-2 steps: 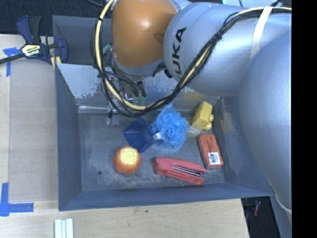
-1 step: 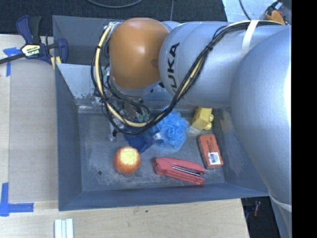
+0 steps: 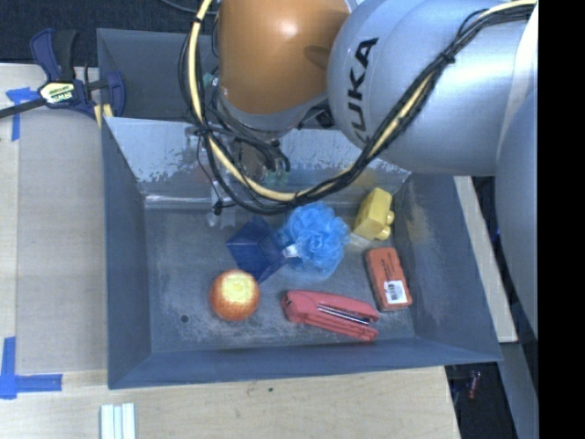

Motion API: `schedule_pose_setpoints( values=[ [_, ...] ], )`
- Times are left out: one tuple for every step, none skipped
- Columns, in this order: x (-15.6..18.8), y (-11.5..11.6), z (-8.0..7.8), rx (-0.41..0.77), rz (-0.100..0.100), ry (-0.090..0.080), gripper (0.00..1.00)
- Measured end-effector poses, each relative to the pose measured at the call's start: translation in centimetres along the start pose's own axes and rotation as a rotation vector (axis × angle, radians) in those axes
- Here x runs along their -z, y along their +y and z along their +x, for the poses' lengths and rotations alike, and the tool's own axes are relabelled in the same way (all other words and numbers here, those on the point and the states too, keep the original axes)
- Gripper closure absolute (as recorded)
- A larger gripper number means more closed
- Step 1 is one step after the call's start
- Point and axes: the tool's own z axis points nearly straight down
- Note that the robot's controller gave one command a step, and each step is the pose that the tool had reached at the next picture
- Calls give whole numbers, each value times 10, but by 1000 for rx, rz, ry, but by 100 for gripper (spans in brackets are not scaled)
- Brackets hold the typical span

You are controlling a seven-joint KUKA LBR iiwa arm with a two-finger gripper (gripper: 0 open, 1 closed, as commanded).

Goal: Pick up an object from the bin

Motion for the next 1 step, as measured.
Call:
schedule_pose_setpoints(
  values=[
    [-144,-1,23,145,0,19,100]
  ],
)
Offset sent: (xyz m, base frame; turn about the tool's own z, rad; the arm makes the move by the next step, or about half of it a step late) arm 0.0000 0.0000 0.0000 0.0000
